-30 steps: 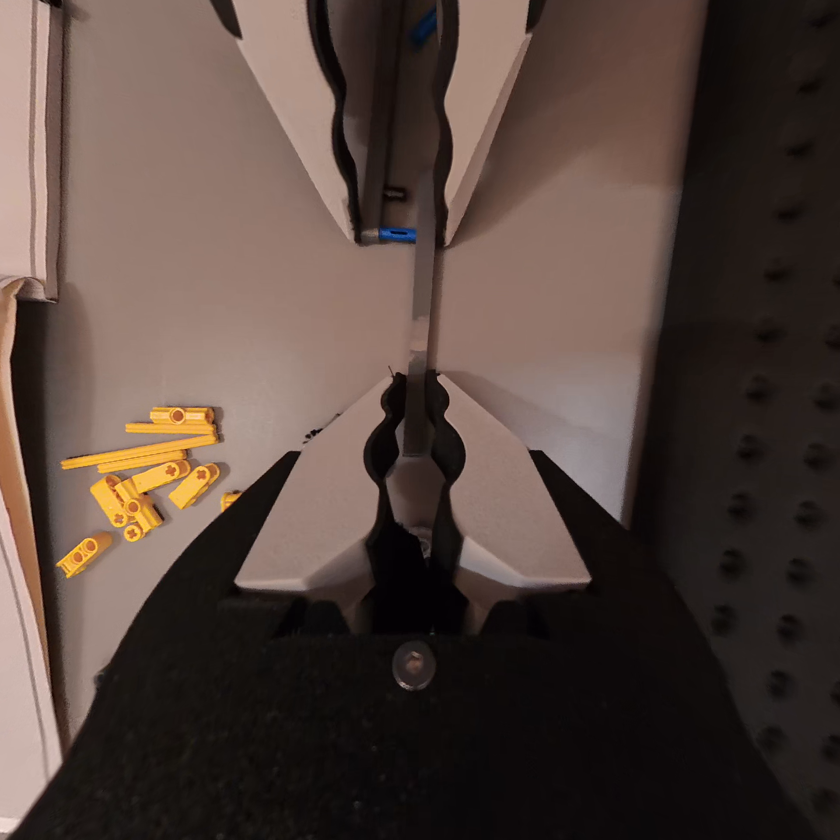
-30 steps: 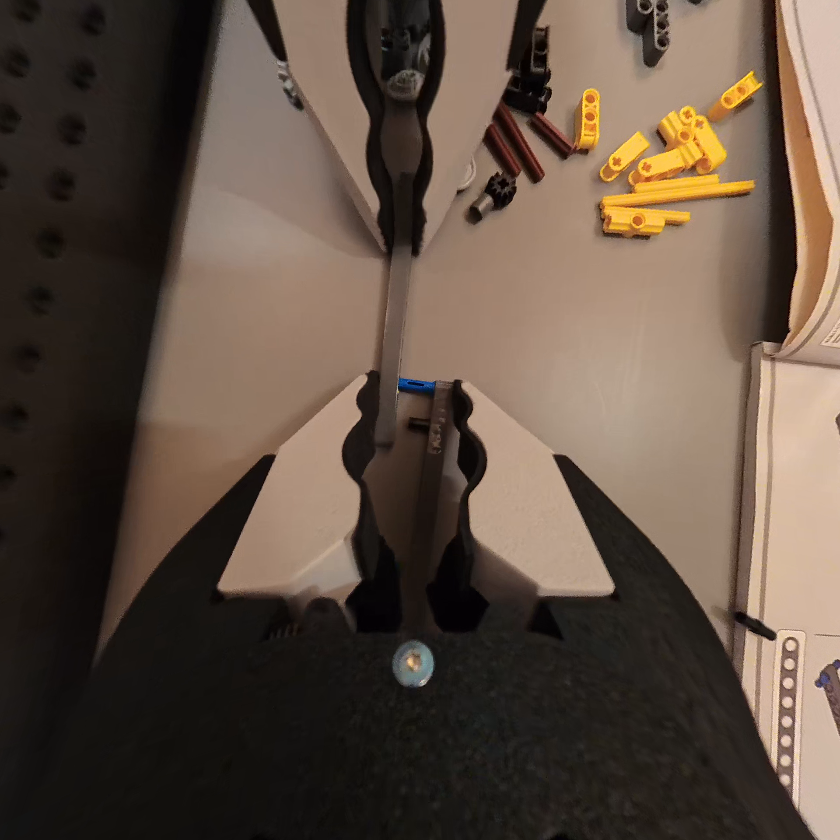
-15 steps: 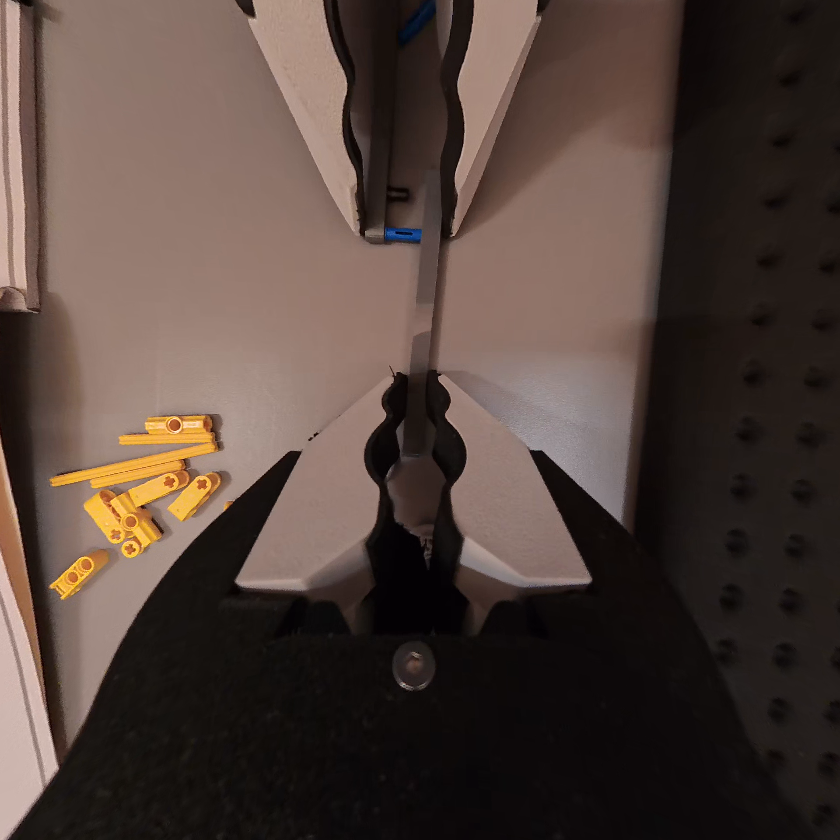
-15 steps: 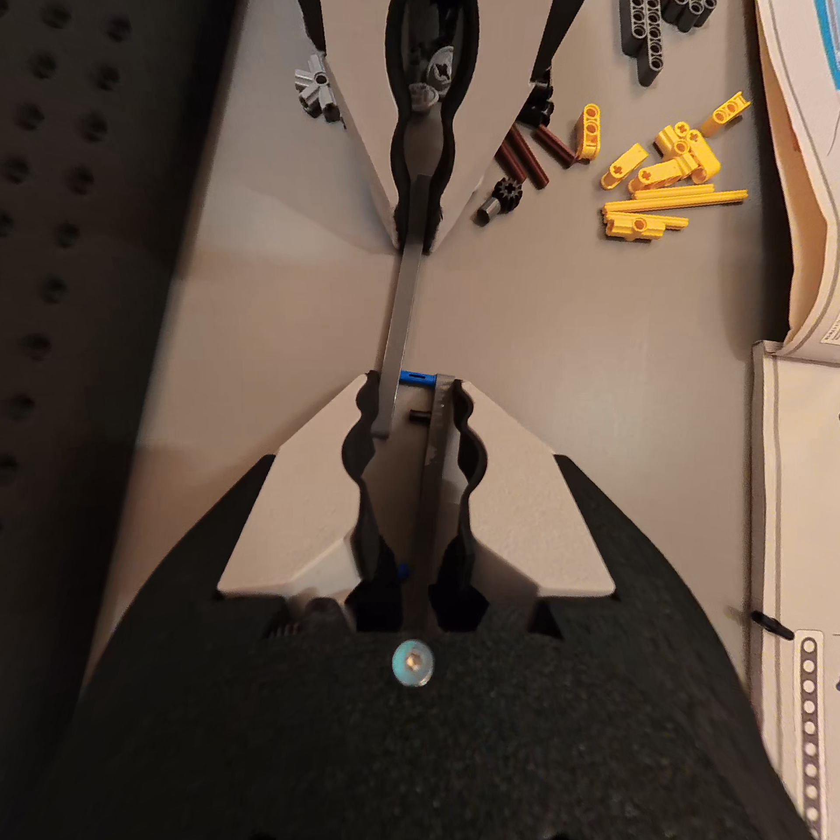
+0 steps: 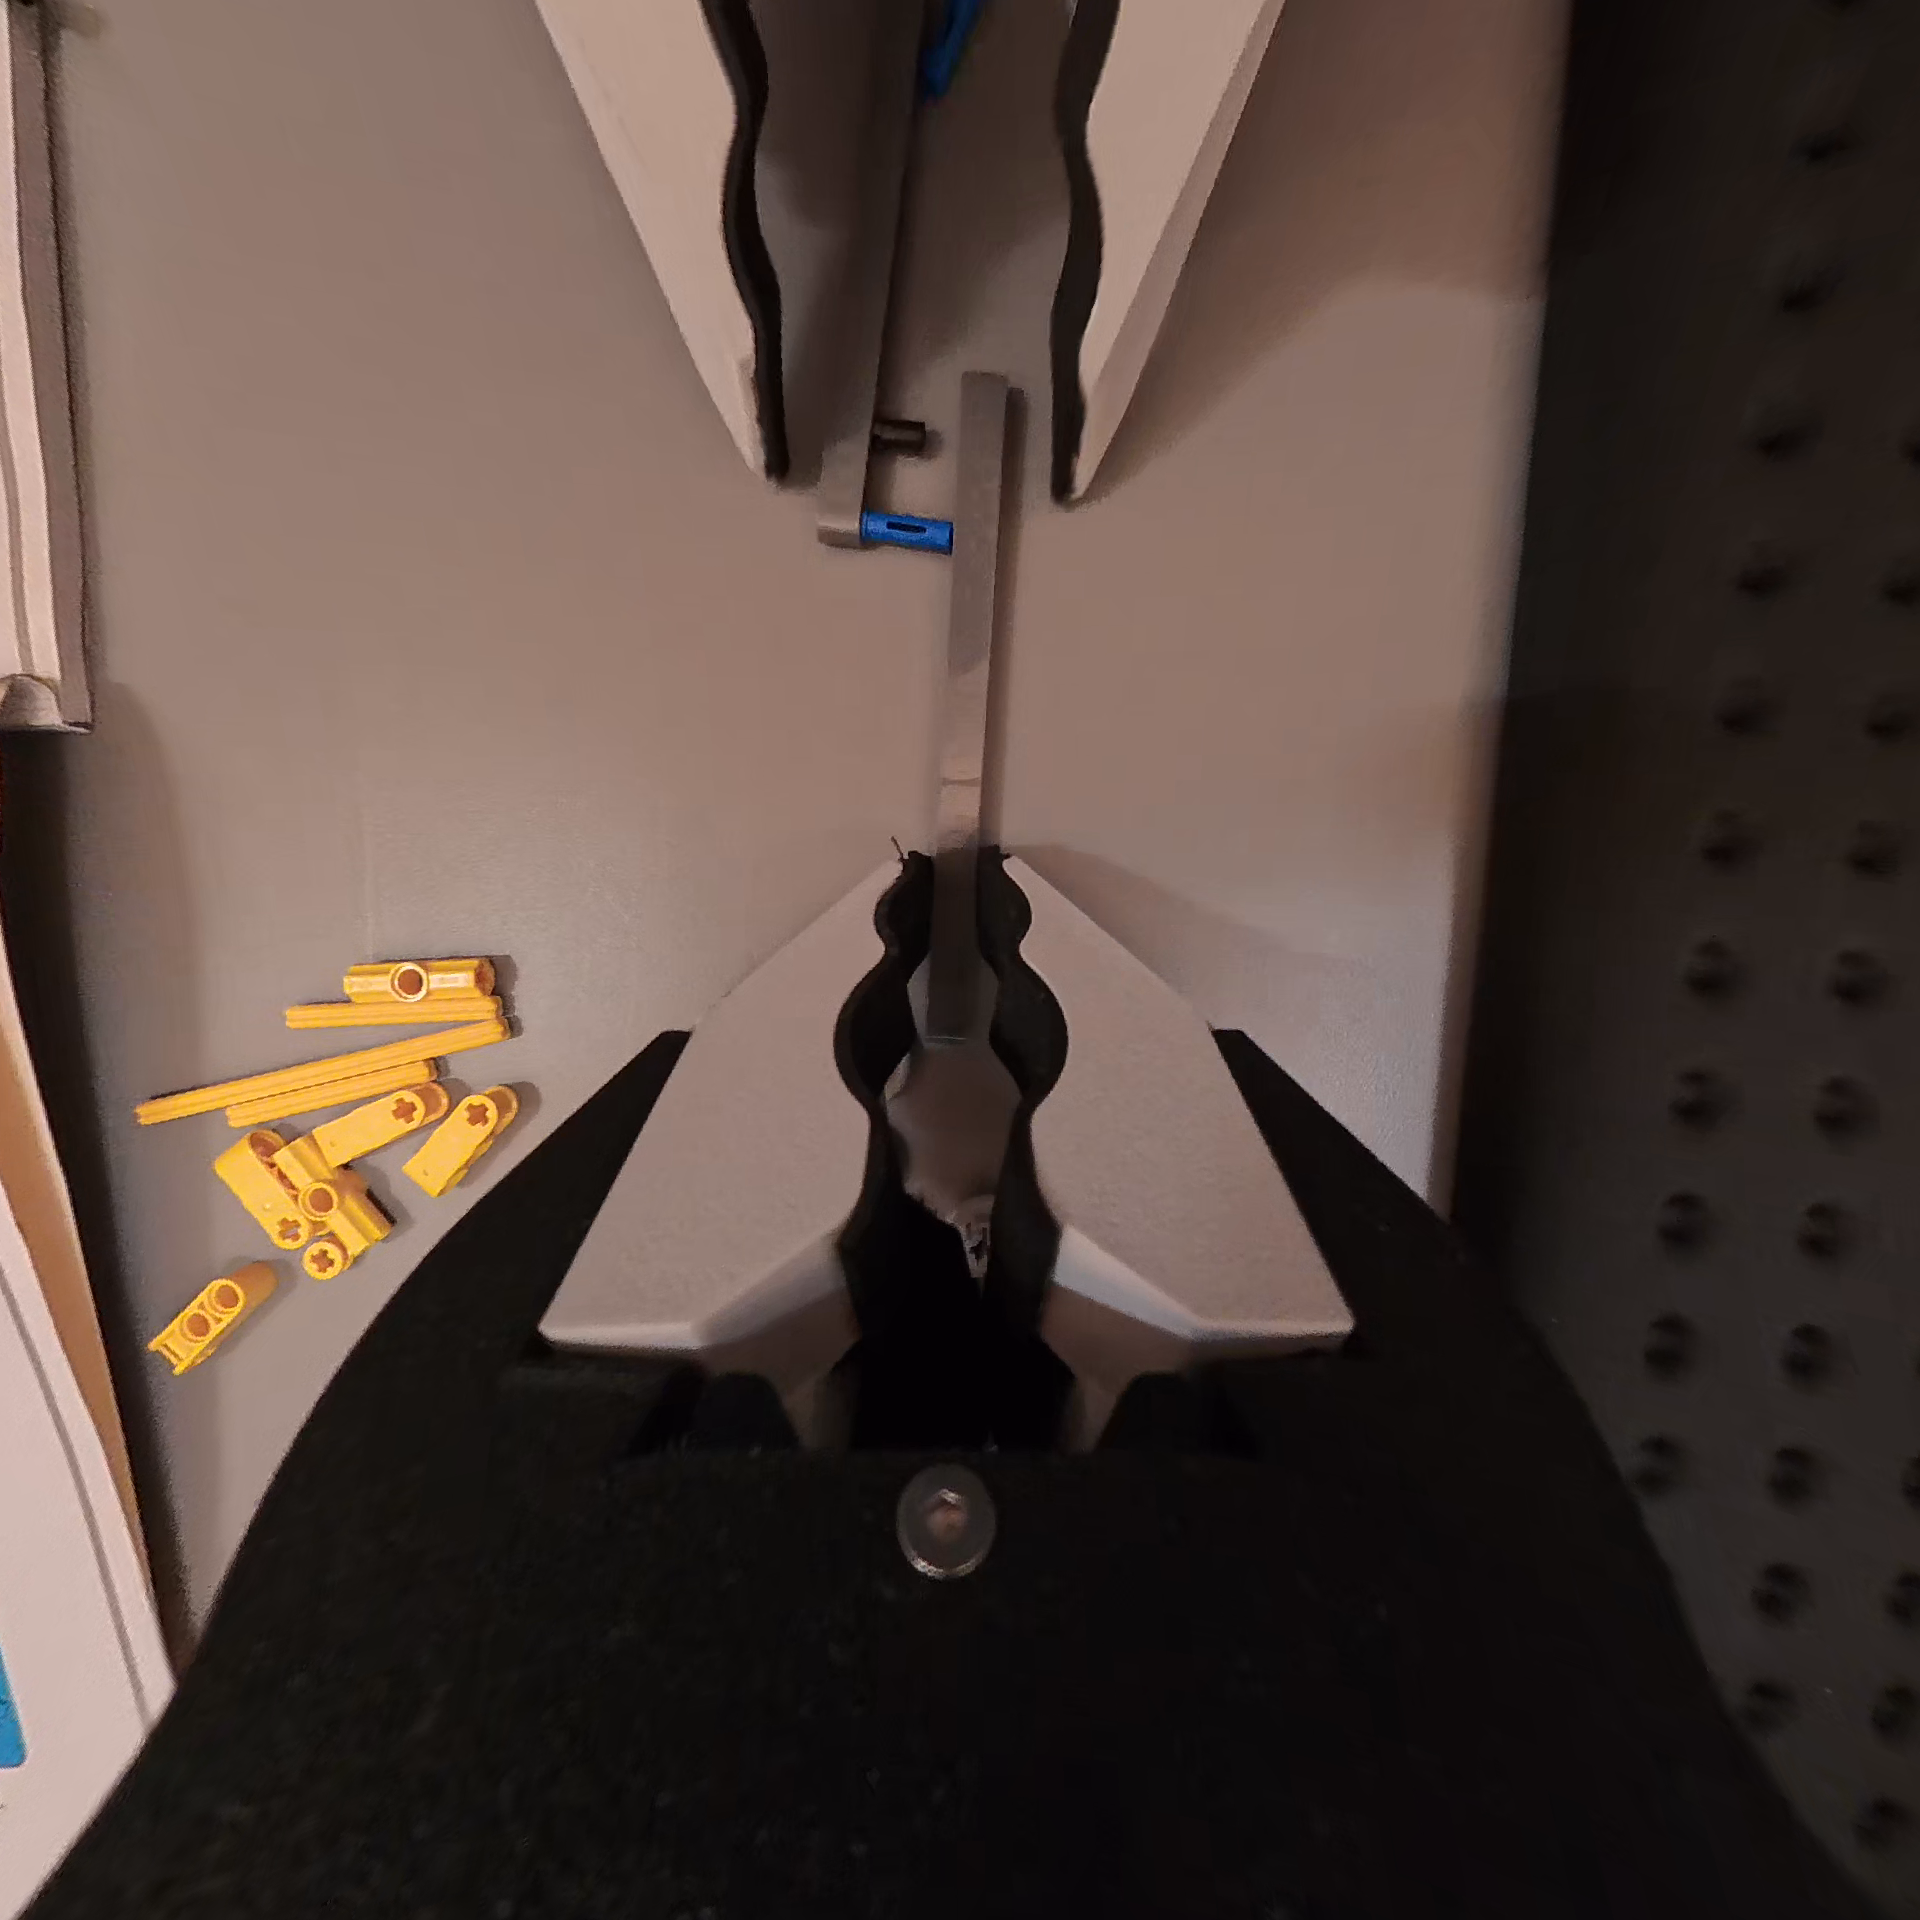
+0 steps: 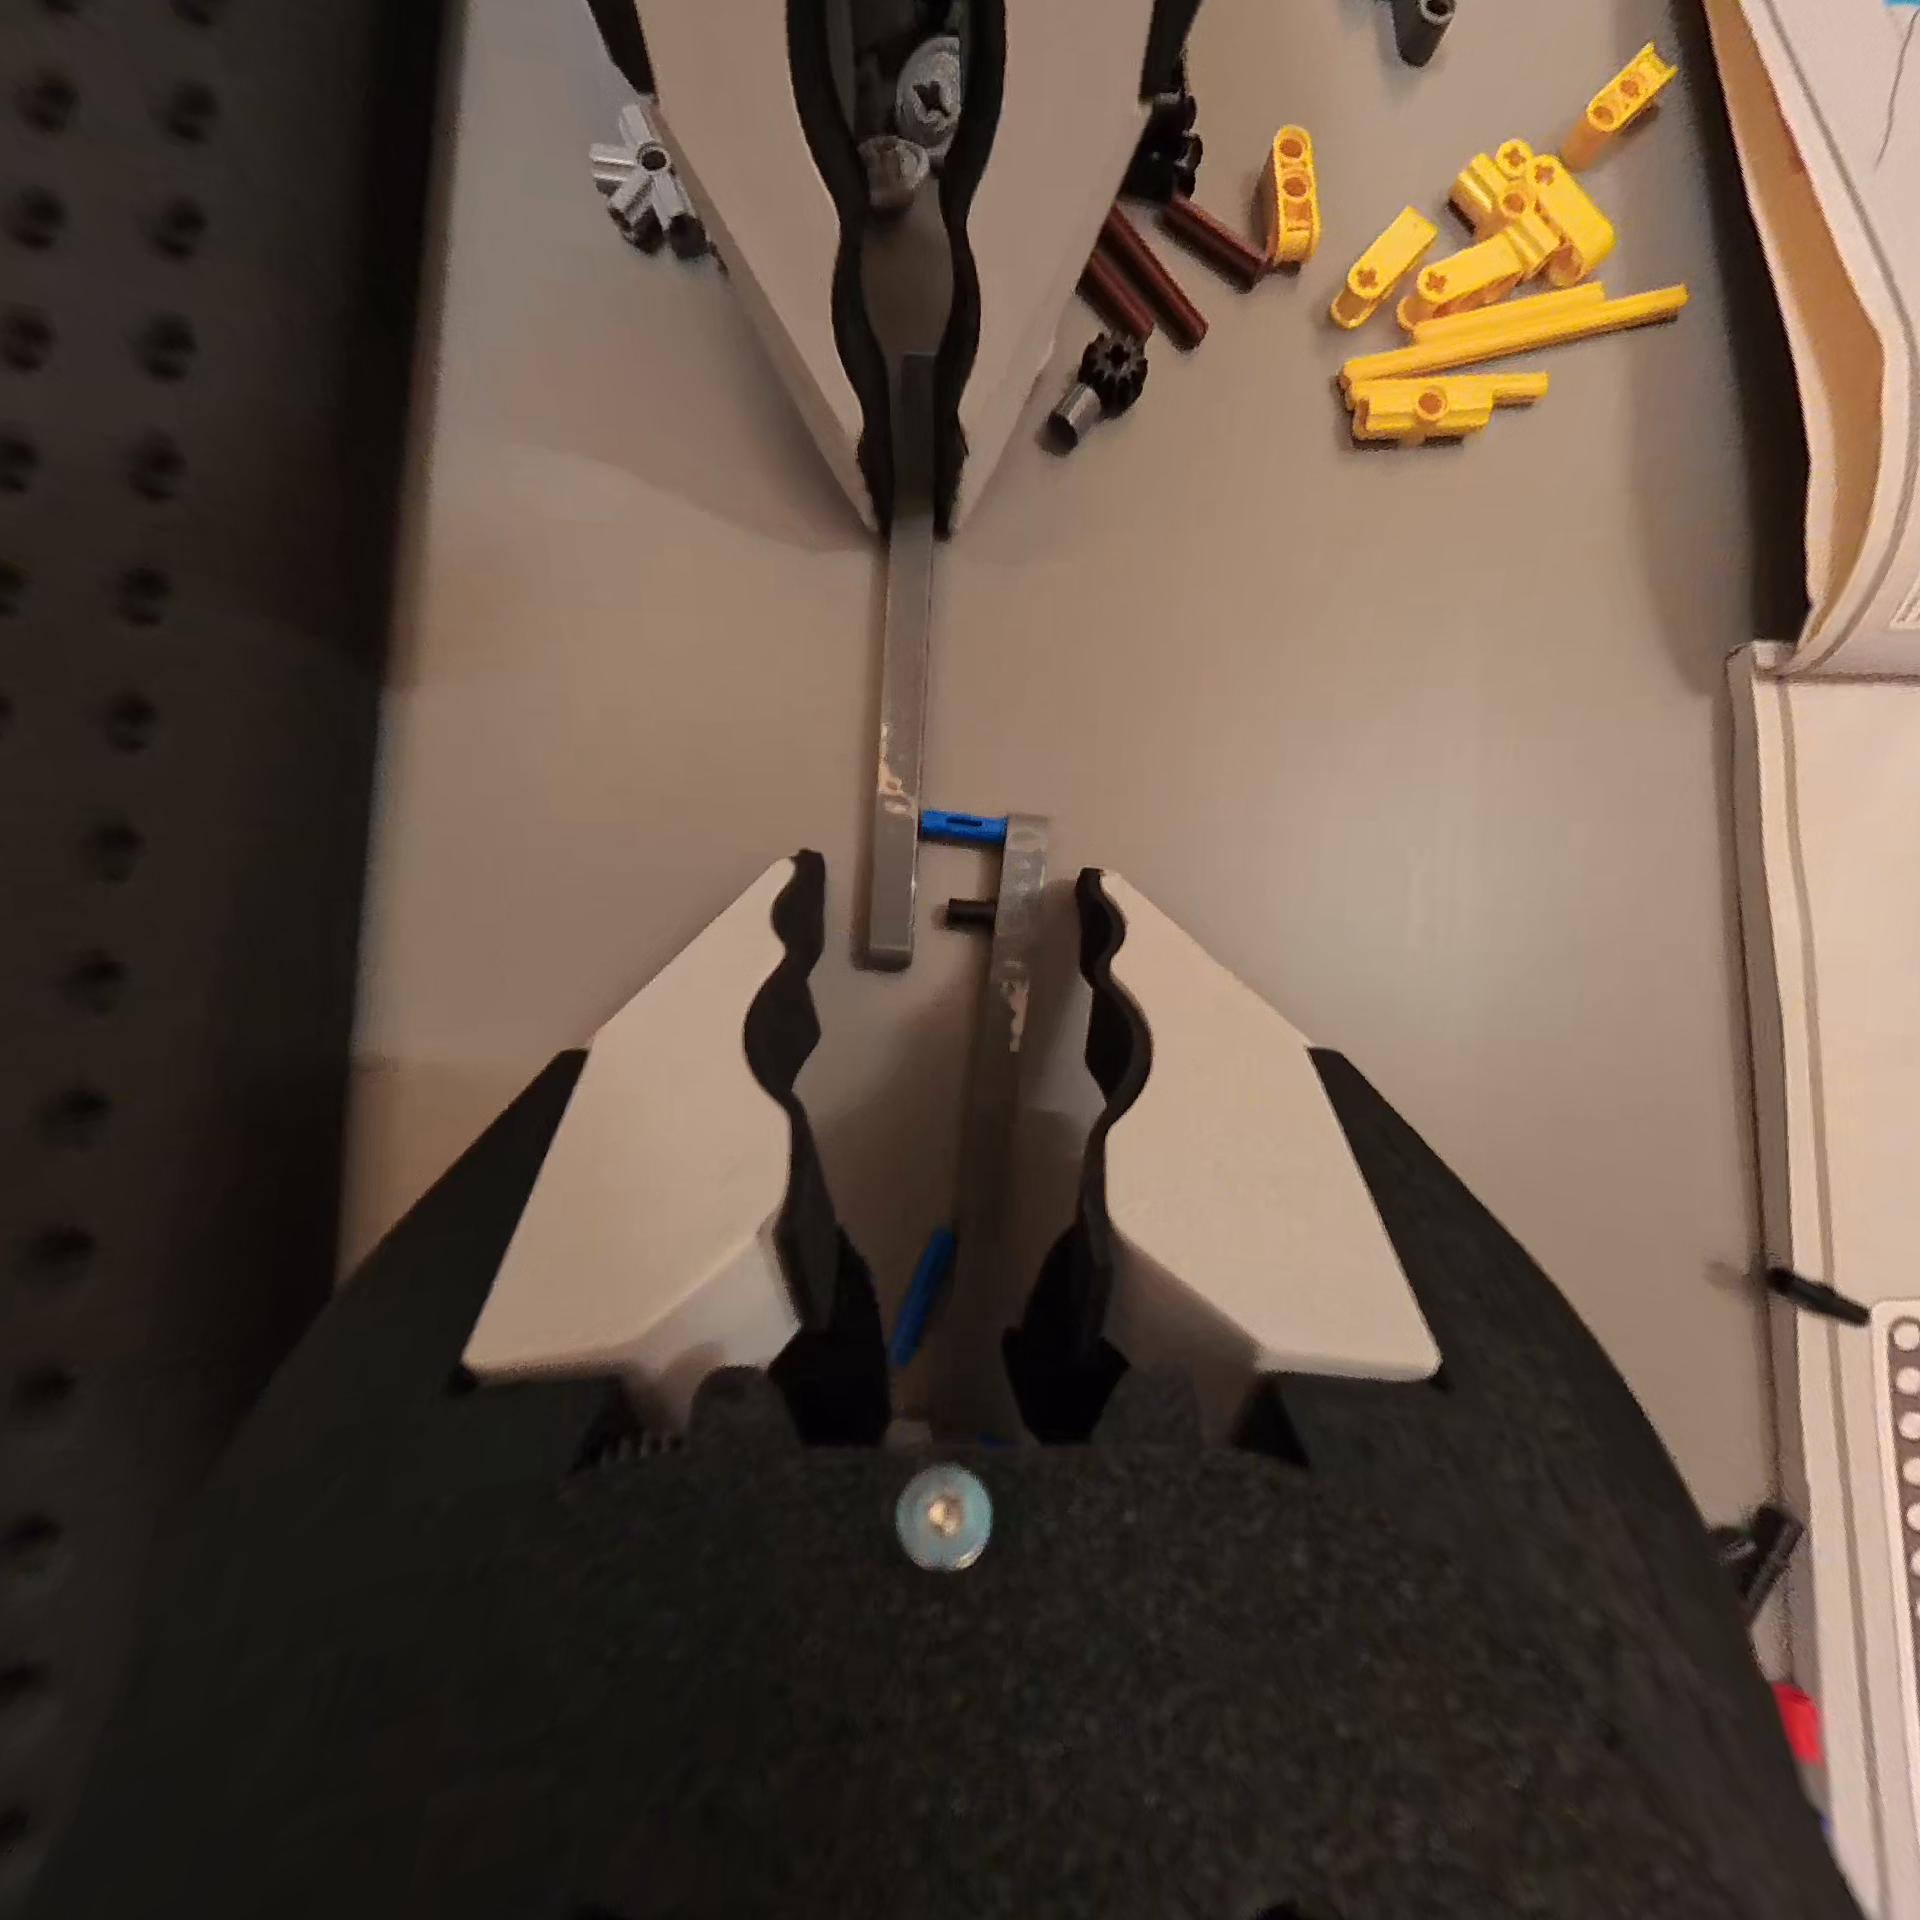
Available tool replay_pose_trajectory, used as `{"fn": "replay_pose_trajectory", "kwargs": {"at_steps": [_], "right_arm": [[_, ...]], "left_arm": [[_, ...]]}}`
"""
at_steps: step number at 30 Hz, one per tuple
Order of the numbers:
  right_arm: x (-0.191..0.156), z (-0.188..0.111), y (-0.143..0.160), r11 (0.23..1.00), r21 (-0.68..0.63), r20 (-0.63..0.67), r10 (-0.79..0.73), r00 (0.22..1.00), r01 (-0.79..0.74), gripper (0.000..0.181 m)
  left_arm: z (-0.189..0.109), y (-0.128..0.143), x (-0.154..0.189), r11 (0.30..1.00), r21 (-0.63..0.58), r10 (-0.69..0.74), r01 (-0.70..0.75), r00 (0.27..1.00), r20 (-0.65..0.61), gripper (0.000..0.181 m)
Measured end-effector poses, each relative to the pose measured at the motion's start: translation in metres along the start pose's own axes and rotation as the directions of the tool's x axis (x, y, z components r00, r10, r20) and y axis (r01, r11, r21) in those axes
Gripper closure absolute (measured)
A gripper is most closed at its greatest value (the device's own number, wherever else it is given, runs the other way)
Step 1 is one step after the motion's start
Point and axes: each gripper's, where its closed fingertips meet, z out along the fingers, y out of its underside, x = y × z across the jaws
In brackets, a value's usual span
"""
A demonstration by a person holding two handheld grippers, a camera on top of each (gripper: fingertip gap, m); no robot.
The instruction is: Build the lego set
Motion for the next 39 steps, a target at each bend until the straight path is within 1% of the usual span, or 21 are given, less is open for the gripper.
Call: {"fn": "replay_pose_trajectory", "kwargs": {"at_steps": [4,7,12,14,17,20,25,28,30,33,37,39], "right_arm": [[0.0019,0.0063,-0.0069,1.0,0.001,-0.005,-0.011,1.0,0.011,0.138],[0.0029,0.0073,-0.0083,1.0,0.007,-0.001,-0.002,1.0,0.002,0.15],[0.0033,0.0071,-0.0082,0.999,0.041,0.006,0.003,1.0,-0.004,0.15],[0.0,0.0071,-0.0091,0.998,0.059,0.034,0.01,0.999,-0.012,0.151],[-0.0008,0.0068,-0.0088,0.998,0.061,0.037,-0.02,0.999,0.018,0.151],[-0.0007,0.0063,-0.0088,0.999,0.053,0.059,-0.003,0.998,0.0,0.152],[-0.001,0.0062,-0.0082,0.999,0.037,0.051,-0.013,0.999,0.011,0.152],[0.0006,0.006,-0.0089,0.998,0.049,0.046,0.03,0.998,-0.033,0.151],[-0.0019,0.0056,-0.0085,0.998,0.054,0.041,0.027,0.999,-0.03,0.15],[-0.0032,0.0026,-0.0089,0.997,0.062,0.045,0.036,0.998,-0.039,0.148],[-0.0027,0.0006,-0.0072,0.993,0.069,0.081,0.088,0.993,-0.094,0.151],[-0.0032,0.0017,-0.0066,0.993,0.074,0.079,0.084,0.993,-0.09,0.151]], "left_arm": [[0.0,0.0001,0.0002,1.0,-0.01,0.012,-0.012,1.0,0.0,0.175],[0.0001,0.0001,0.0,1.0,-0.011,0.019,-0.019,1.0,-0.001,0.175],[0.0001,0.0002,-0.0003,0.999,-0.012,0.046,-0.046,0.999,-0.013,0.175],[0.0004,-0.0003,-0.0011,0.998,-0.015,0.066,-0.066,0.998,-0.019,0.174],[0.0005,-0.0006,-0.0021,0.995,-0.025,0.091,-0.092,0.995,-0.033,0.174],[0.0008,-0.0012,-0.0044,0.995,-0.031,0.091,-0.092,0.995,-0.031,0.173],[0.0009,-0.0017,-0.0039,0.998,-0.025,0.06,-0.059,0.998,0.02,0.174],[0.0006,-0.0028,-0.0041,0.996,-0.015,0.094,-0.093,0.99,0.104,0.174],[0.0003,-0.0033,-0.004,0.994,-0.013,0.105,-0.104,0.984,0.146,0.174],[0.0011,-0.0045,0.0,0.994,-0.004,0.107,-0.108,0.984,0.142,0.174],[0.001,-0.0045,-0.0001,0.992,-0.01,0.122,-0.122,0.982,0.147,0.174],[0.0009,-0.0046,-0.0001,0.992,-0.015,0.13,-0.129,0.98,0.149,0.174]]}}
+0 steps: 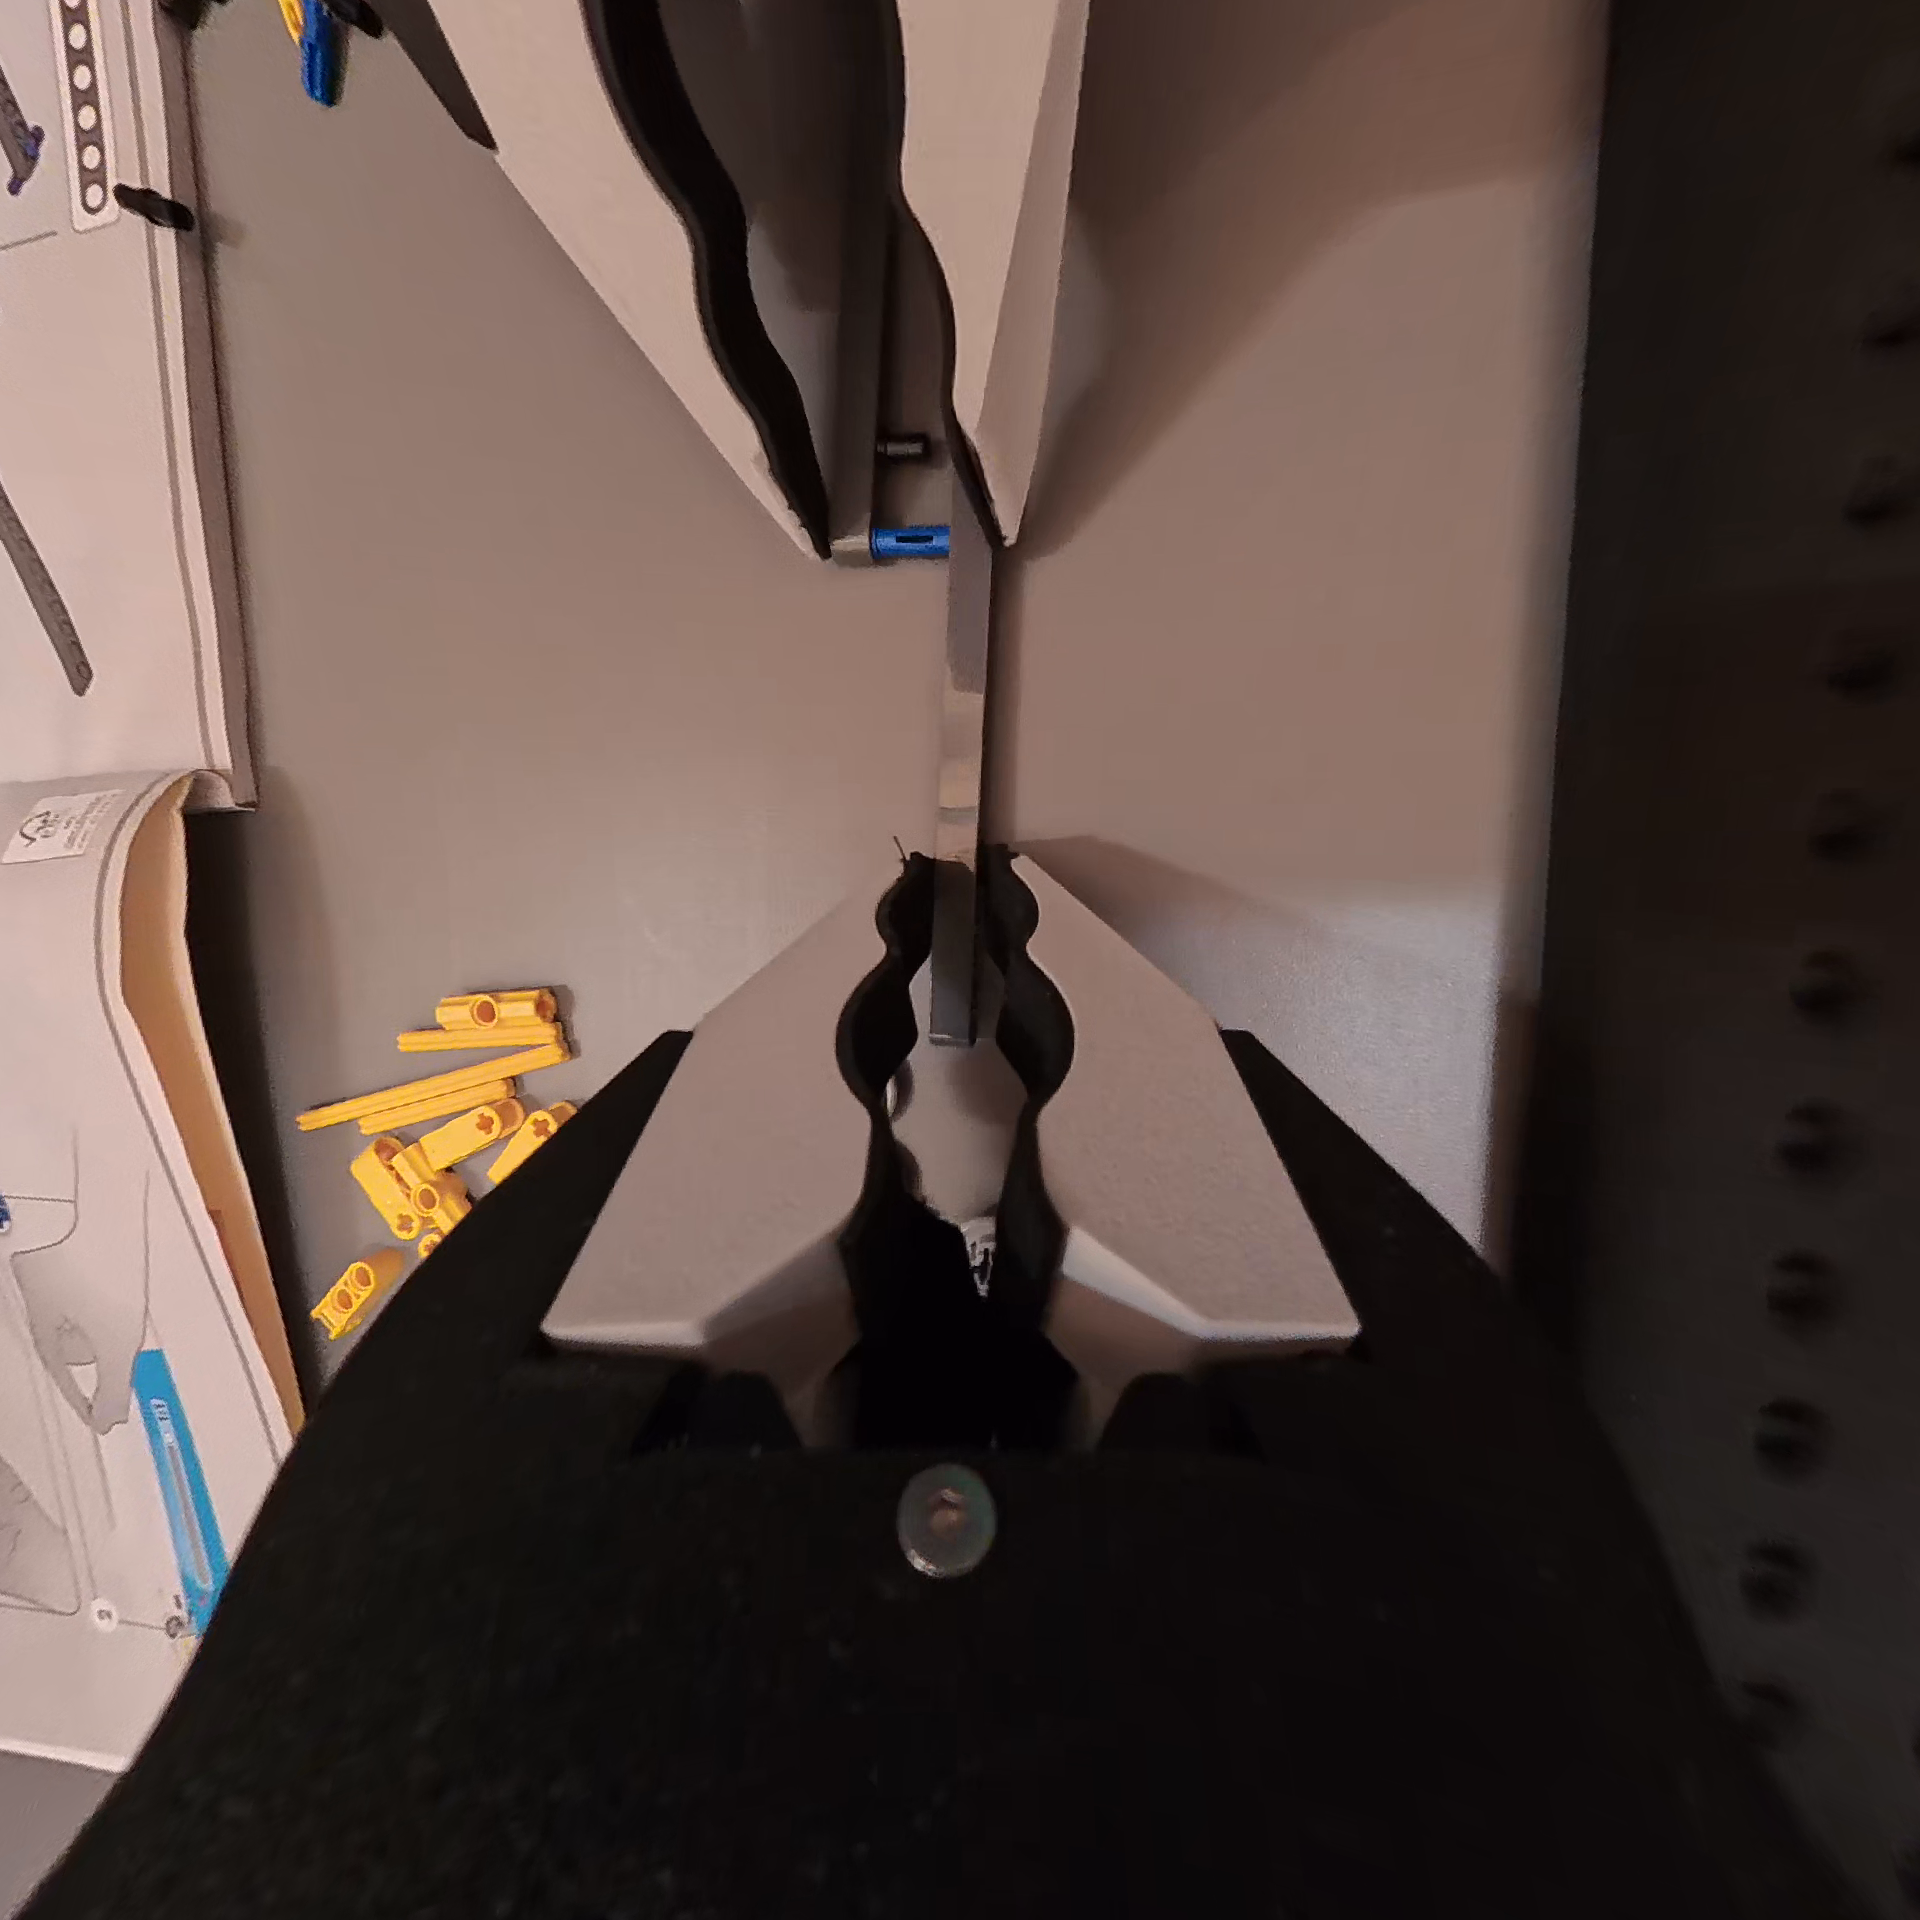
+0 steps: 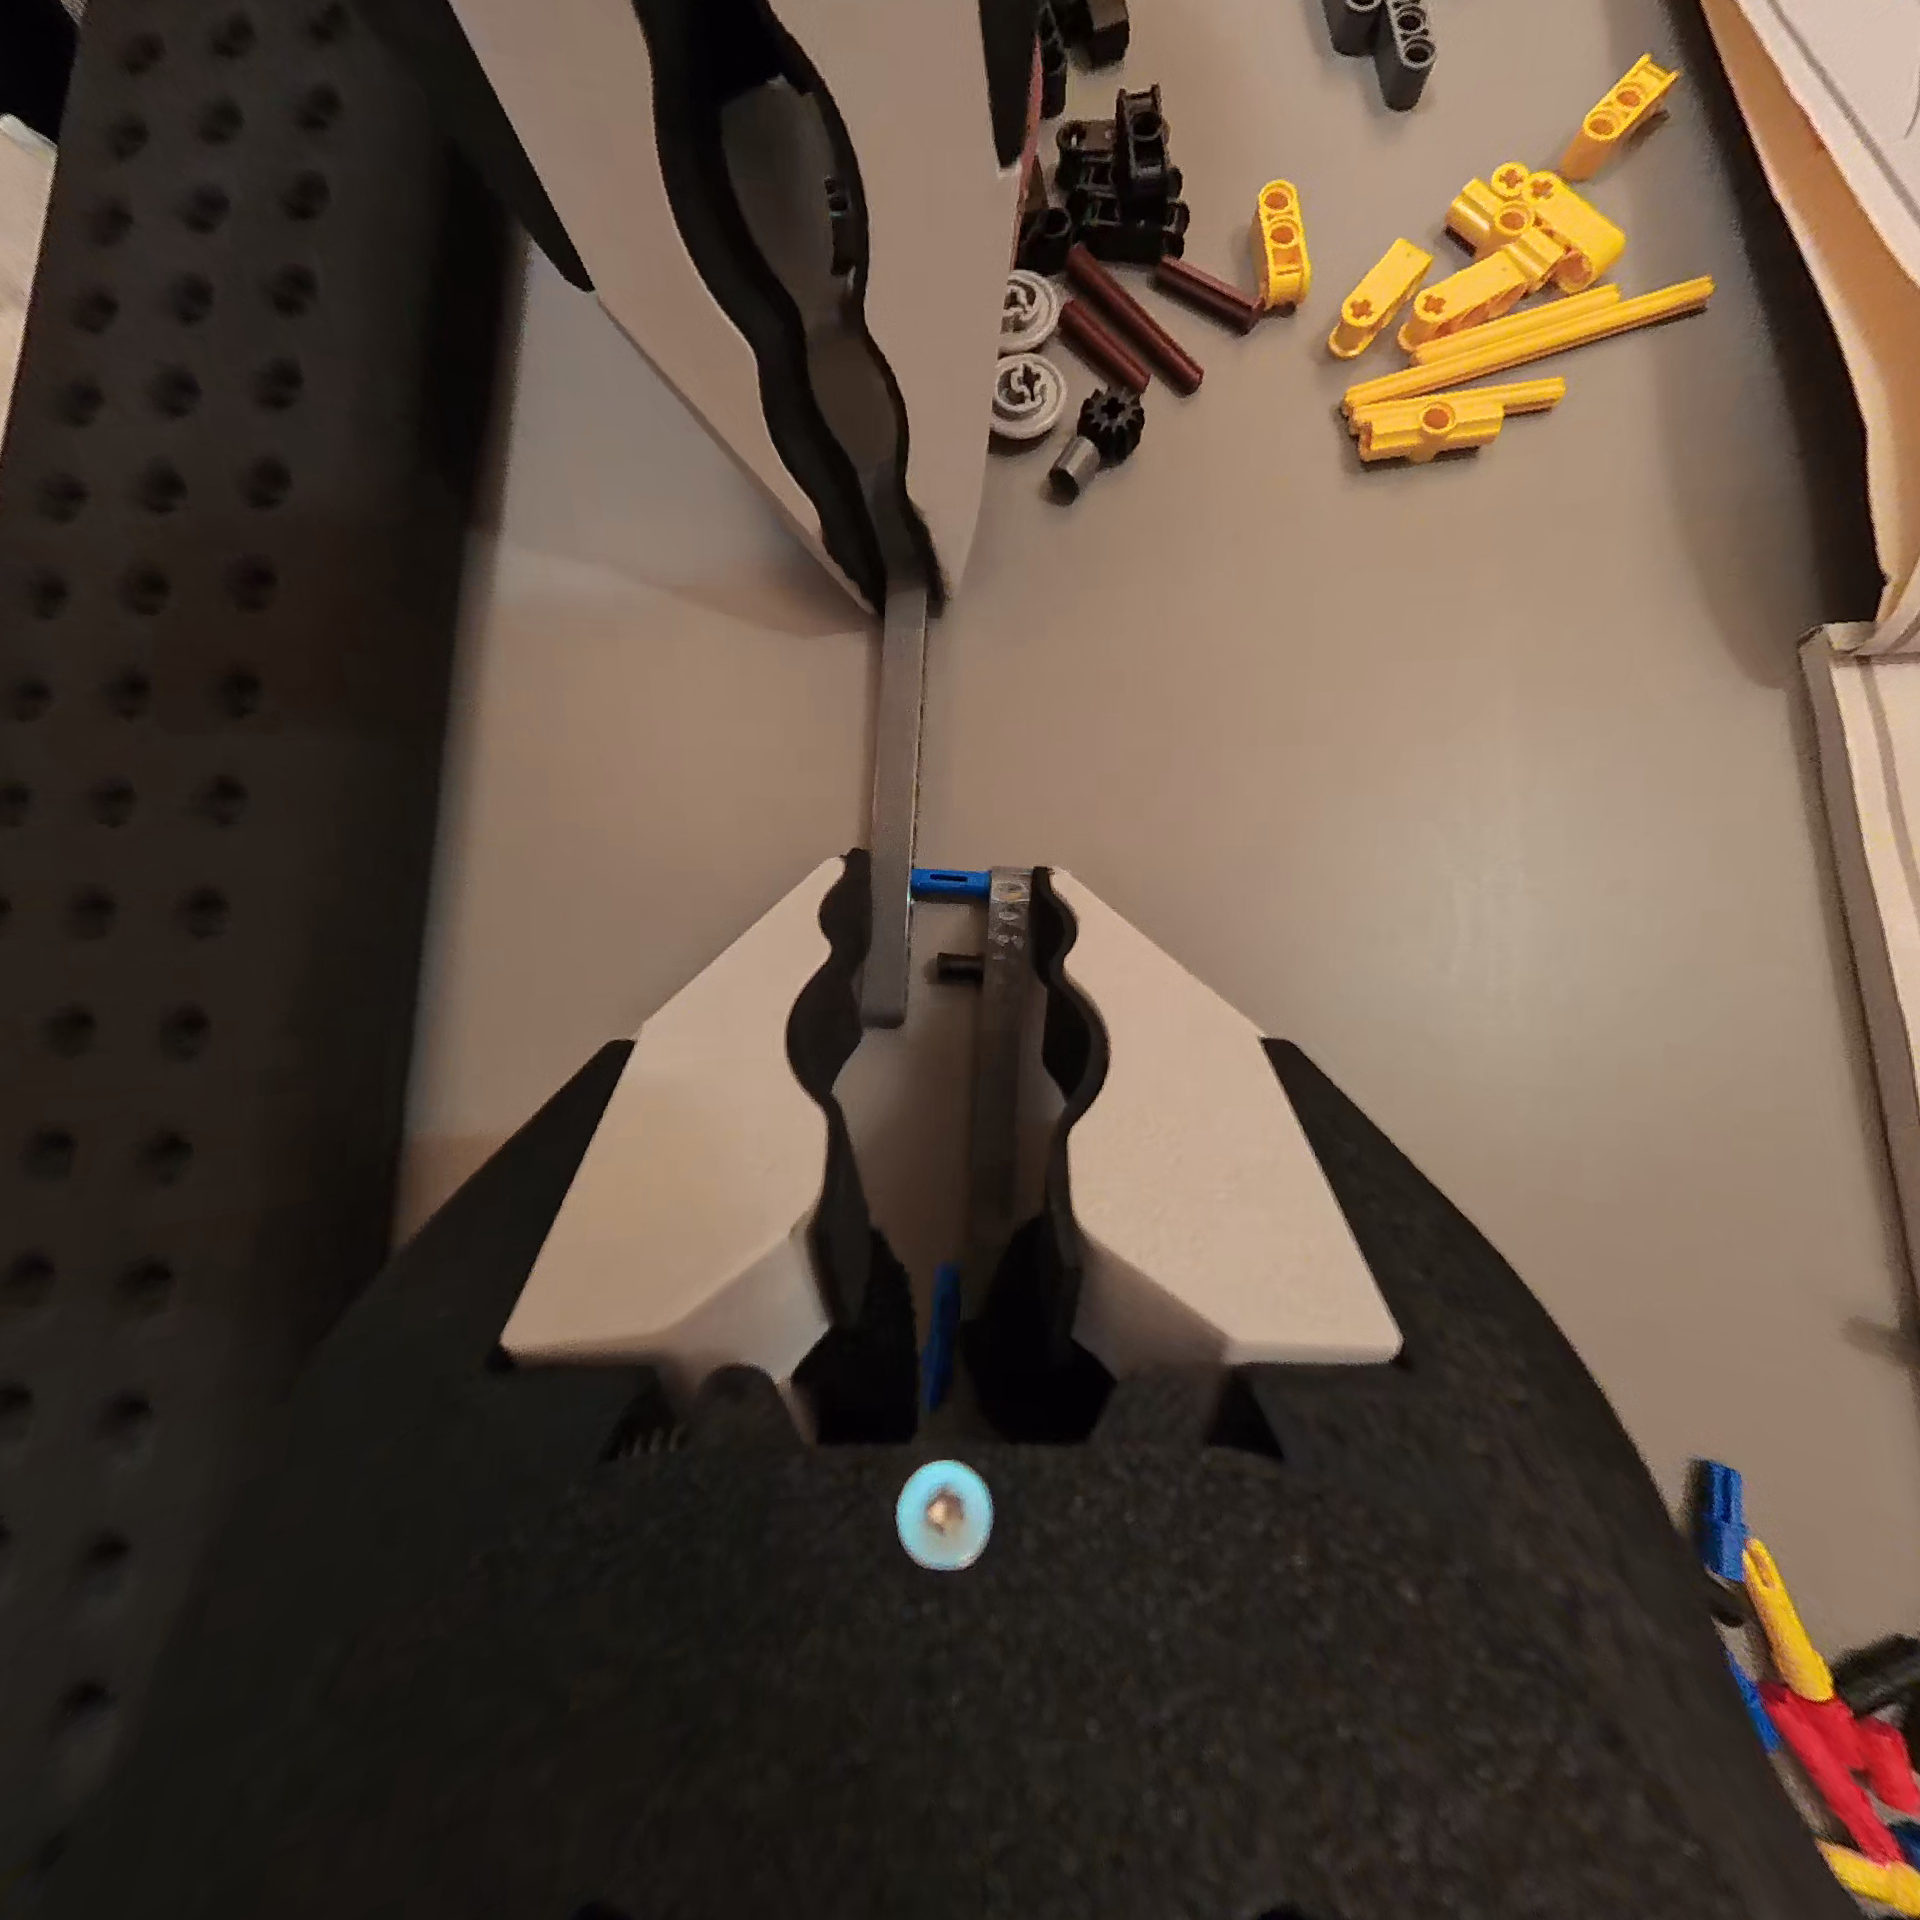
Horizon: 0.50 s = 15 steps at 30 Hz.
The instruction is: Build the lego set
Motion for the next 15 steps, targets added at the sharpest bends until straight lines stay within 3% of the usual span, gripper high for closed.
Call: {"fn": "replay_pose_trajectory", "kwargs": {"at_steps": [3,7,15], "right_arm": [[0.0,0.001,0.001,0.999,-0.01,-0.02,-0.039,0.999,0.039,0.151],[0.0,0.001,0.001,0.998,-0.026,-0.038,-0.066,0.997,0.065,0.151],[-0.001,0.002,-0.001,0.999,-0.007,-0.025,-0.047,0.999,0.047,0.151]], "left_arm": [[-0.001,-0.002,0.0,1.0,0.015,-0.009,0.009,1.0,-0.009,0.164],[-0.01,-0.019,-0.002,0.986,0.125,-0.096,0.107,0.991,-0.091,0.159],[0.014,-0.026,0.005,0.988,0.121,-0.087,0.099,0.991,-0.098,0.175]]}}
